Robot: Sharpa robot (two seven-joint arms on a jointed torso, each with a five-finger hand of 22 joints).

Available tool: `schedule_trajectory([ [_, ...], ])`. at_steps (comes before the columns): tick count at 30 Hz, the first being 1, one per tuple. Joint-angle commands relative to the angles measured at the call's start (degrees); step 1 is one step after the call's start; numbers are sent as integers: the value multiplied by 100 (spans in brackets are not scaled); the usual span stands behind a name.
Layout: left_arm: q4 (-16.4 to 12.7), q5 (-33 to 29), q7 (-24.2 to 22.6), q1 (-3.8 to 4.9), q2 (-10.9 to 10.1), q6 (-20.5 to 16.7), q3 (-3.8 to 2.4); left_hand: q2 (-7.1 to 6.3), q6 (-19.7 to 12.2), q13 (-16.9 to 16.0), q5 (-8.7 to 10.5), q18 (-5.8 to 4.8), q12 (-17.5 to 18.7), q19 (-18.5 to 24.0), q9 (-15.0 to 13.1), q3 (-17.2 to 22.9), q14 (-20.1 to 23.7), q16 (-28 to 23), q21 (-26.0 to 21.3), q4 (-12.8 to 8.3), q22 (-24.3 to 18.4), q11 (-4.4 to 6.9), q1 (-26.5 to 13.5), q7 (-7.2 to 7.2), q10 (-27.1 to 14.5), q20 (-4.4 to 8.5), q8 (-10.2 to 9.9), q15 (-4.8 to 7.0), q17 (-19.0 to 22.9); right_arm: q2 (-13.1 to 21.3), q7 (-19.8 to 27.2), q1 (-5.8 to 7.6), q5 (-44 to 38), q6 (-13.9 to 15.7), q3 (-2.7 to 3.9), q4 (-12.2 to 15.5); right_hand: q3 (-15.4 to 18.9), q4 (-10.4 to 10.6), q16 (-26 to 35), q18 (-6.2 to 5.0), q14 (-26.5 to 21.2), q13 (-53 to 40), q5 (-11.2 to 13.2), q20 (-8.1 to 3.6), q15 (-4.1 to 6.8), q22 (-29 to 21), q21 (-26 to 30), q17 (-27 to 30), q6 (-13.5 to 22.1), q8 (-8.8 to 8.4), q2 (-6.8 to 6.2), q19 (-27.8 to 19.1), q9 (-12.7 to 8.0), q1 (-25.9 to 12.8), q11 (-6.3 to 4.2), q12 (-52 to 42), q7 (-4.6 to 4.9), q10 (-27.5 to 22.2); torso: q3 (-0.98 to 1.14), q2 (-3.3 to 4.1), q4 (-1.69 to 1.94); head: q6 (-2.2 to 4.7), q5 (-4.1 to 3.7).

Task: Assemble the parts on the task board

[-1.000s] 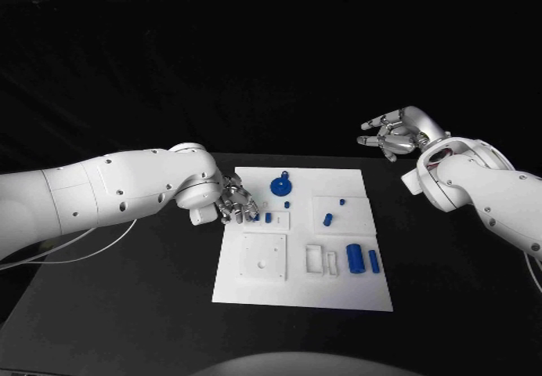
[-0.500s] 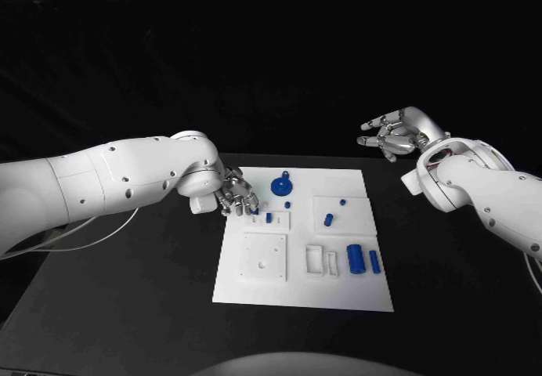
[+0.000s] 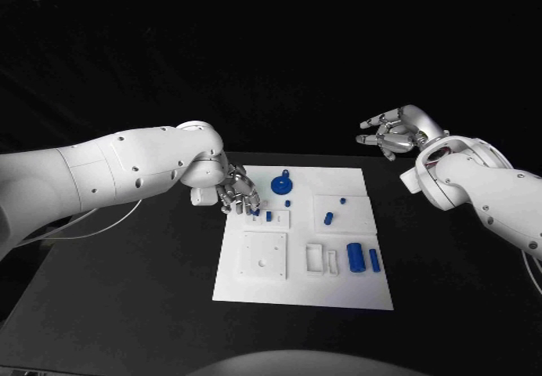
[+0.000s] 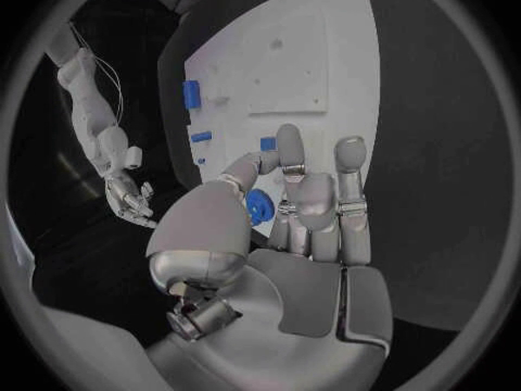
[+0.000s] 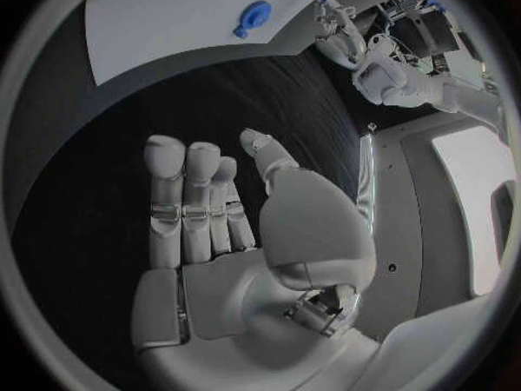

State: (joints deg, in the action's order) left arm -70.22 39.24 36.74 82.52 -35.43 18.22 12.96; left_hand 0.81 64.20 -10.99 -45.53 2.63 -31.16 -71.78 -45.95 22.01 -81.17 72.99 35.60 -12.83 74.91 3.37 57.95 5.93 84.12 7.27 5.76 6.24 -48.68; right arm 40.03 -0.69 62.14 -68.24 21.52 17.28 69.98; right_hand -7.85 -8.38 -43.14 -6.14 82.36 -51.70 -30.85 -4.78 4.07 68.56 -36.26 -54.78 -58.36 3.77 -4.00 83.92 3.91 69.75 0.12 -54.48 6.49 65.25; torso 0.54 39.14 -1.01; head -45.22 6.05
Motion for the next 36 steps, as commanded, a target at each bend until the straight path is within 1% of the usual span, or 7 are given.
schedule_trajectory([
  [1, 38, -55, 77, 20, 53, 352, 5, 53, 795, 3, -27, 66, -43, 11, -6, 350, -24, 50, 34, -316, 111, 33, 3, -615, 259, -29, -22, -17, -27, -7, 13, -2, -34, -62, 2, 0, -35, 12, 36, -112, 25, -8, -30, -42, 8, 7, -36, -5, -17, -20, -41, 286, -8, -20, -17, -13, -2, 2, -1, -1, -4, -19, 9],
  [7, 82, 44, 92, 21, 99, 315, 17, 50, 797, 3, -27, 69, -45, 14, -13, 368, -22, 50, 41, -320, 111, 34, 3, -615, 257, -30, -28, -17, -27, -8, 12, -2, -35, -60, 2, -1, -35, 12, 36, -112, 25, -8, -30, -42, 8, 7, -36, -5, -17, -20, -41, 286, -8, -20, -17, -13, -2, 2, -1, 0, -3, -19, 9],
  [11, 93, 130, 82, 20, 115, 184, 24, 48, 802, 3, -32, 72, -46, 12, -18, 376, -25, 54, 45, -319, 111, 35, 2, -616, 259, -30, -29, -17, -35, -10, 13, -2, -35, -59, 2, -1, -35, 12, 36, -112, 25, -8, -30, -42, 8, 7, -36, -5, -17, -20, -41, 286, -8, -20, -17, -13, -2, 2, -2, 0, 0, -19, 4],
  [18, 106, 246, 52, 13, 154, -37, 40, 30, 819, -1, -62, 77, -67, 0, -38, 402, -44, 59, 64, -320, 109, 43, -7, -622, 261, -27, -37, -12, -58, -20, 17, -2, -37, -58, 2, -5, -35, 12, 36, -112, 25, -8, -30, -42, 8, 7, -36, -5, -17, -20, -41, 286, -8, -20, -17, -13, -2, 2, -5, 4, -7, -20, 5],
  [25, 108, 276, 58, 8, 153, -81, 50, 28, 821, -2, -68, 78, -72, -2, -39, 407, -50, 63, 67, -320, 109, 45, -6, -622, 261, -26, -40, -11, -67, -22, 17, -2, -38, -58, 2, -9, -35, 12, 36, -112, 25, -8, -30, -42, 8, 7, -36, -5, -17, -20, -41, 286, -8, -20, -17, -13, -2, 2, 1, 0, 2, -37, 8],
  [36, 128, 275, 82, -36, 152, -63, 72, 23, 829, 2, -66, 80, -76, -1, -47, 421, -55, 55, 73, -319, 107, 44, -9, -622, 260, -26, -53, -11, -74, -27, 19, -3, -40, -59, 2, -14, -35, 12, 36, -112, 25, -8, -30, -42, 8, 7, -36, -5, -17, -20, -41, 286, -8, -20, -17, -13, -2, 2, -6, 1, -1, -53, 6],
])
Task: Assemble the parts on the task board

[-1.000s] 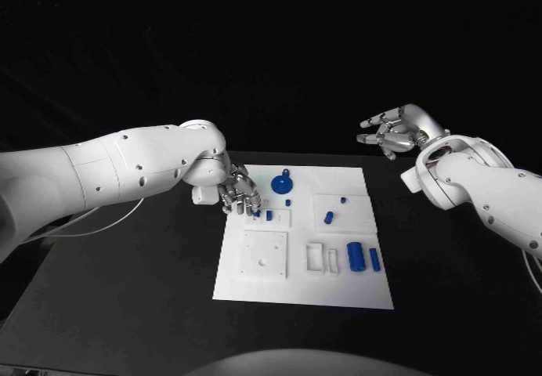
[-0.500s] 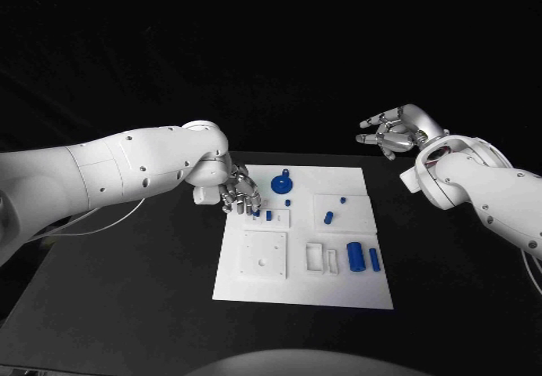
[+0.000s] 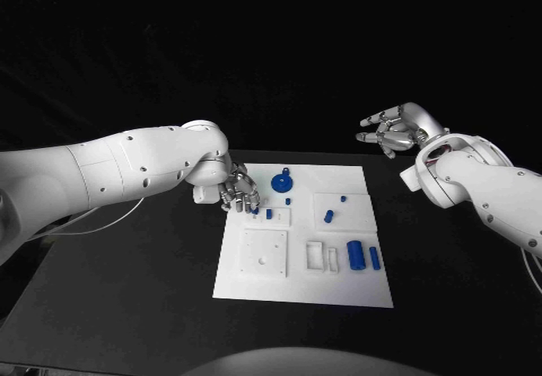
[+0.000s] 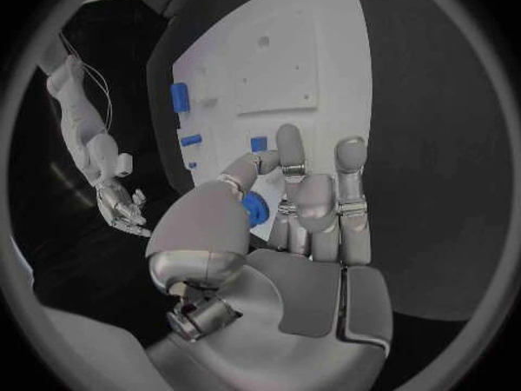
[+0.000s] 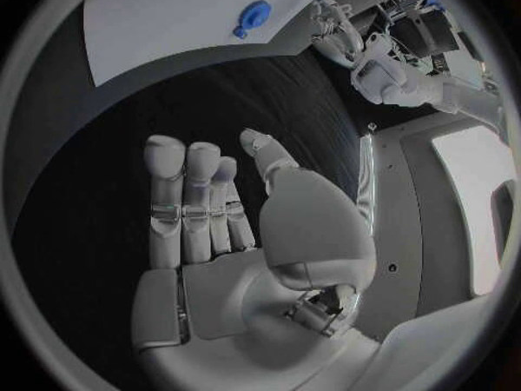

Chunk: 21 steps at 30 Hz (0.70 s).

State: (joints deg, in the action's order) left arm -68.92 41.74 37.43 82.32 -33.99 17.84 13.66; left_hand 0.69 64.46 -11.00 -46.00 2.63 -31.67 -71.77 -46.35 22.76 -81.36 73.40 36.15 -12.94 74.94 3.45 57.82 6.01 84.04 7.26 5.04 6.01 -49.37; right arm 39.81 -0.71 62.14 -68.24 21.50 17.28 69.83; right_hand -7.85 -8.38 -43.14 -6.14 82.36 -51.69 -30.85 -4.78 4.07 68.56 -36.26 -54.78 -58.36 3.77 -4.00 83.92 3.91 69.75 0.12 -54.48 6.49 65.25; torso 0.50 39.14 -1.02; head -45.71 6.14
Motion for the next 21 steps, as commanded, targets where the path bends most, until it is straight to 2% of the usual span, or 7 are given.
schedule_trajectory([
  [1, -1, 23, 14, -22, 8, -20, 2, 35, 804, 4, -19, 81, -26, -1, -8, 346, -36, 14, 18, -308, 104, 36, 4, -630, 268, -26, 19, 12, -5, -5, 21, -3, -39, -57, 2, 0, -36, 12, 36, -113, 25, -8, -30, -42, 8, 7, -36, -5, -17, -20, -41, 286, -8, -20, -17, -13, -2, 2, -2, 1, 1, -6, -2],
  [21, -27, 70, 32, -87, -10, -74, 6, 38, 806, 9, -15, 82, -24, 4, -14, 352, -33, 3, 22, -307, 104, 34, 0, -629, 268, -27, 5, 12, -4, -20, 25, -9, -41, -61, 2, -7, -36, 12, 36, -113, 25, -8, -30, -42, 8, 7, -36, -5, -17, -20, -41, 286, -8, -20, -17, -13, -2, 2, 3, -2, -4, -2, 17],
])
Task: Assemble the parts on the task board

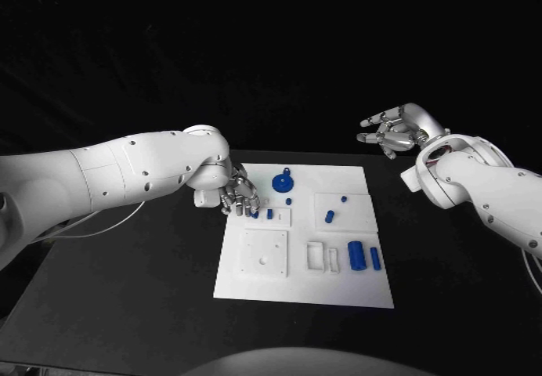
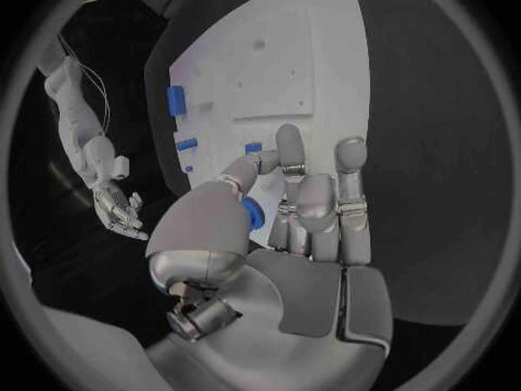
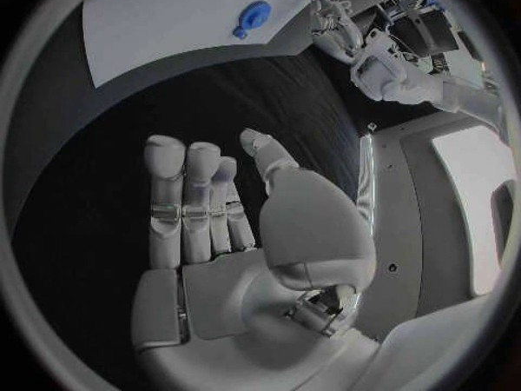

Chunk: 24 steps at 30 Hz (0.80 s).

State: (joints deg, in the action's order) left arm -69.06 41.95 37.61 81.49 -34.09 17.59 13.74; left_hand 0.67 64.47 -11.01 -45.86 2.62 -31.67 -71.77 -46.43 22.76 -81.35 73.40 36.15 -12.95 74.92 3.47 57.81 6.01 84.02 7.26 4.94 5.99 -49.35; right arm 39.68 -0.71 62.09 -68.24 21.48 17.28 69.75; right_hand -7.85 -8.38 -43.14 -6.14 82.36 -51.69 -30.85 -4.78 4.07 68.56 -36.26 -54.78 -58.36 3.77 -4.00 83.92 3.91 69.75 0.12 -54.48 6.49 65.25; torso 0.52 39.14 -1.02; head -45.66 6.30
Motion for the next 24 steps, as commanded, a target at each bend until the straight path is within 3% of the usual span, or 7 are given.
schedule_trajectory([
  [1, -12, 53, 15, -6, -1, -48, -2, 39, 806, 9, -29, 83, -24, 3, -5, 352, -34, 3, 22, -305, 105, 33, 1, -629, 269, -26, 15, 14, -6, -7, 26, -4, -41, -59, 2, 0, -36, 11, 36, -112, 25, -8, -30, -42, 8, 7, -36, -5, -17, -20, -41, 286, -8, -20, -17, -13, -2, 2, 2, -1, -4, -8, 1],
  [24, -8, 61, 55, -12, -5, 36, -2, 40, 813, 14, -27, 87, -25, 4, -17, 356, -40, -4, 24, -308, 105, 34, 4, -630, 272, -29, 4, 13, -22, -10, 28, -12, -43, -60, 2, -7, -36, 11, 36, -112, 25, -8, -30, -42, 8, 7, -36, -5, -17, -20, -41, 286, -8, -20, -17, -13, -2, 2, -1, -1, -1, -36, 6],
])
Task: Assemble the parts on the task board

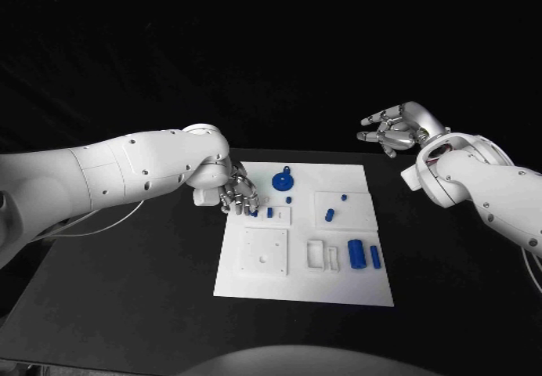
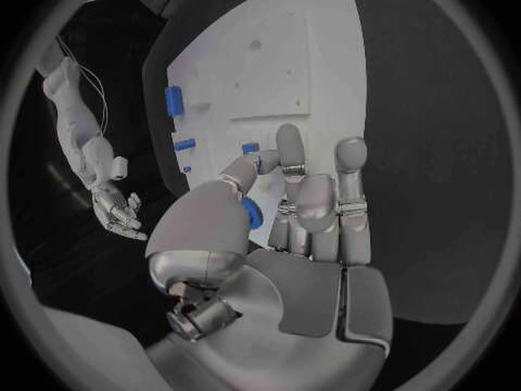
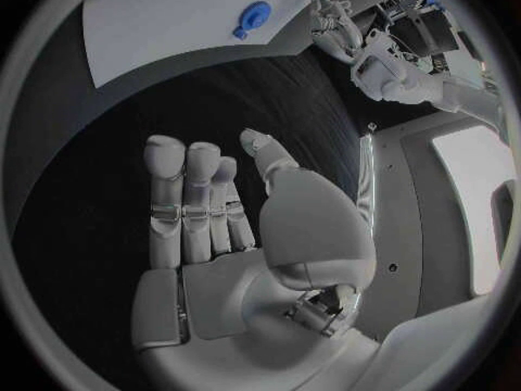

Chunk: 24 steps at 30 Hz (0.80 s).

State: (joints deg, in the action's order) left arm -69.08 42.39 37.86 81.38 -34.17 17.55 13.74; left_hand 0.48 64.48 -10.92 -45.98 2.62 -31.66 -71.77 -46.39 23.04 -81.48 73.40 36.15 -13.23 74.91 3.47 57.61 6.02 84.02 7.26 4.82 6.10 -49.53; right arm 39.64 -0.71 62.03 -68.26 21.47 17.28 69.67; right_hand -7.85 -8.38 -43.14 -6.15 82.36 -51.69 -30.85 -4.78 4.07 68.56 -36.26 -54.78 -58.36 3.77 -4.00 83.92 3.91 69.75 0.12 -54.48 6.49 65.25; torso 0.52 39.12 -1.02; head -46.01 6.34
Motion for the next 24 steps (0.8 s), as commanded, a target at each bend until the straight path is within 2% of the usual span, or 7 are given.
schedule_trajectory([
  [1, -6, 15, 31, -1, 2, 40, -2, 60, 811, 5, -15, 87, -25, 4, -21, 329, -26, -4, 24, -280, 106, 34, 24, -631, 272, -29, 15, 2, -5, -6, 28, -6, -42, -58, 2, 0, -36, 11, 36, -112, 25, -8, -30, -42, 8, 7, -36, -5, -17, -20, -41, 286, -8, -20, -17, -13, -2, 2, -1, 2, 0, -2, 2],
  [13, 26, -64, 88, -1, 14, 44, -2, 75, 820, 3, 2, 87, -37, 2, -24, 338, -32, 3, 28, -273, 106, 35, -9, -635, 272, -29, 12, 3, -32, -5, 29, -10, -43, -57, 2, 2, -55, -14, 35, -112, 28, -13, -34, -42, 9, 12, -38, -8, -17, -21, -41, 287, -8, -35, -18, -16, -1, 4, 2, 1, -1, -9, 10],
  [24, 54, -160, 167, -1, 40, 148, -2, 126, 820, -2, 124, 79, -52, 1, -86, 312, -33, -2, 8, -265, 100, 30, -84, -646, 272, -34, 32, 3, -40, -4, 29, -13, -46, -58, 2, 0, -55, -14, 35, -112, 28, -13, -34, -42, 9, 12, -38, -8, -17, -21, -41, 287, -8, -35, -18, -16, -1, 4, 4, 2, -2, -20, 19],
])
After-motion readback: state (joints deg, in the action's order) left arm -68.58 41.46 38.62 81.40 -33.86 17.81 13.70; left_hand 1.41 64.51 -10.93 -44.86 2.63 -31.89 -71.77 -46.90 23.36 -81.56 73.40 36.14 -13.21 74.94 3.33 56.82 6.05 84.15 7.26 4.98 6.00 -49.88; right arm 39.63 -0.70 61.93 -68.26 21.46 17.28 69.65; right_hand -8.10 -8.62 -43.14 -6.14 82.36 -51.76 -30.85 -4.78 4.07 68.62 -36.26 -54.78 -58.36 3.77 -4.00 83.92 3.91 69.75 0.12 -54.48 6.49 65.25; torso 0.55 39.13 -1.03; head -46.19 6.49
